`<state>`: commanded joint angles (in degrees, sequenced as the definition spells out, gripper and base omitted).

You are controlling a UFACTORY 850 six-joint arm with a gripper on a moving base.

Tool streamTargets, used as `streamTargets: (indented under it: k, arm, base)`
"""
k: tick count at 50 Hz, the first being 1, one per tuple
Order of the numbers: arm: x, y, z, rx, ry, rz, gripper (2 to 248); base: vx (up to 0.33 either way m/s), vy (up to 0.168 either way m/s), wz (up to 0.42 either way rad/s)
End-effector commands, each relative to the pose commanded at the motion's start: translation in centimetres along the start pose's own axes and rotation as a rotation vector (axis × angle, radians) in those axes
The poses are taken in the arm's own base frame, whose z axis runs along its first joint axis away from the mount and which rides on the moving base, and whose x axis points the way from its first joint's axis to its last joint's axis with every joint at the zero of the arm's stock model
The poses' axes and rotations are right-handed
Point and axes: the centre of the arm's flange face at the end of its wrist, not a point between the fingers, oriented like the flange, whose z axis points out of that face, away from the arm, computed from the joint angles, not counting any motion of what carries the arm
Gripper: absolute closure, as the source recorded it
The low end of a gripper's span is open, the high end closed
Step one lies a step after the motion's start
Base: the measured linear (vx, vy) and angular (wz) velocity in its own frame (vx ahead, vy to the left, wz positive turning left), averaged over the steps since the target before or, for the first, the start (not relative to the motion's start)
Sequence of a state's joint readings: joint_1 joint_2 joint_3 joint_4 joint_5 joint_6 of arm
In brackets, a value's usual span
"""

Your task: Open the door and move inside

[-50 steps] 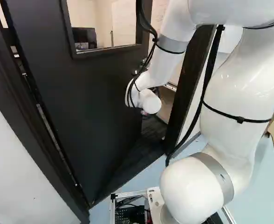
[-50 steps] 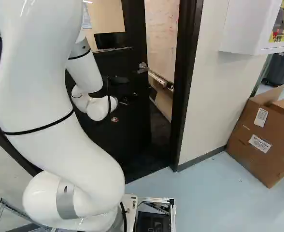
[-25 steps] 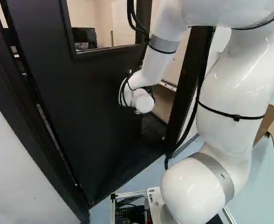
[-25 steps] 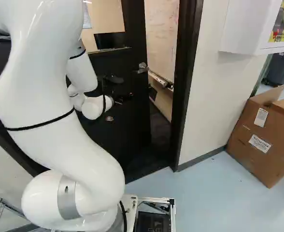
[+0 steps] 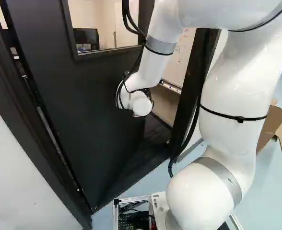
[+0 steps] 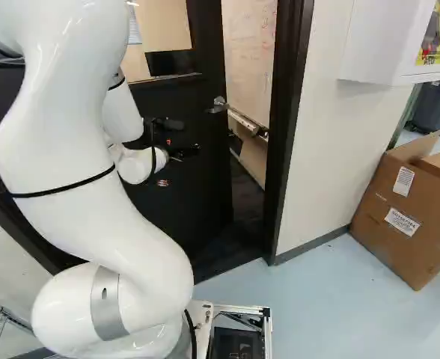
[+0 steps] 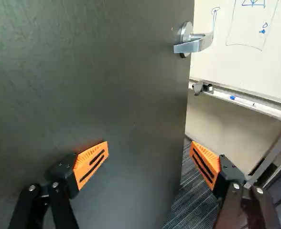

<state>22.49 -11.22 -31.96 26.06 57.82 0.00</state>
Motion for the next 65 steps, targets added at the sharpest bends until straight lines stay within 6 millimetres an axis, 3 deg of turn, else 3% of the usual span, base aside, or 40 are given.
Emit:
streamTargets:
  k: [33, 65]
  arm:
    - [-0.7, -4.1, 0.7, 0.028, -0.007, 0.019, 3]
    - [-1.1, -5.7, 0.8, 0.005, -0.012, 0.051, 3]
  base:
    - [0.0, 0.0, 0.0]
    - [0.0, 0.0, 0.0]
